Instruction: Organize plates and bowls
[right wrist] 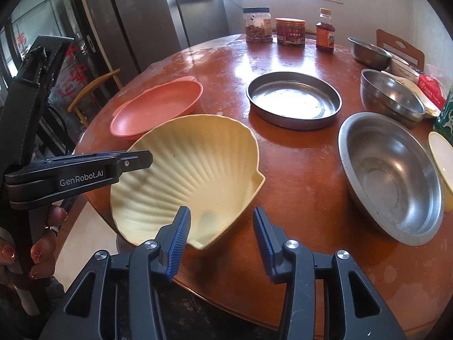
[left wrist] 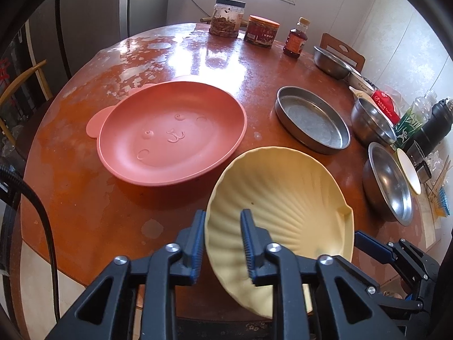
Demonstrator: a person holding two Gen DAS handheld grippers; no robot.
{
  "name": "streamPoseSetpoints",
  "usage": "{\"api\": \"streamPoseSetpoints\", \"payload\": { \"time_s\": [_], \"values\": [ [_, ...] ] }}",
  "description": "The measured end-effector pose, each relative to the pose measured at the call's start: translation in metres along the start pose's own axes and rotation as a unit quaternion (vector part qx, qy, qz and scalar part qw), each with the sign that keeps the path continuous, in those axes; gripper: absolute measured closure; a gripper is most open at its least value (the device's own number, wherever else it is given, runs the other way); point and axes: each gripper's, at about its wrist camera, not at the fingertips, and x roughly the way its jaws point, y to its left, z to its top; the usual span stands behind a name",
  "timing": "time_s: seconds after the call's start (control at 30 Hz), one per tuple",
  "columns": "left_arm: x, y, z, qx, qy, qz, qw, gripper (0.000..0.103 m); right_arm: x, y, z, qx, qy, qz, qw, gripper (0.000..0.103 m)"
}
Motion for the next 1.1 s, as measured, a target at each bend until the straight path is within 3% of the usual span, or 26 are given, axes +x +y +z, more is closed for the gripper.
{"api": "streamPoseSetpoints", "payload": {
  "time_s": [0.1, 0.37, 0.5, 0.83, 1.1],
  "values": [
    [-0.004, 0.001, 0.001, 0.002, -0.008, 0.005, 0.9999, 0.056, -0.003, -0.002, 0.001, 0.005, -0.005, -0.005, 1.0, 0.05],
    [-0.027, 0.012, -0.002, -0.006, -0.034, -0.008, 0.9994, 0.055, -0.011, 0.0, 0.005, 0.003, -0.02, -0.019, 1.0, 0.047],
    [-0.048, 0.026, -0.001, -0.016, -0.062, -0.001, 0.9979, 0.047, -0.016, -0.002, 0.017, 0.009, -0.033, -0.018, 0.999, 0.046],
    [-0.053, 0.076, 0.009, -0.088, -0.066, 0.018, 0.9937, 0.046, -0.004, 0.014, 0.074, -0.008, -0.041, 0.011, 0.999, 0.043],
    [-0.031, 0.108, 0.021, -0.138, -0.043, 0.045, 0.9884, 0.046, 0.038, 0.037, 0.114, -0.031, -0.018, 0.038, 0.999, 0.043]
  ]
}}
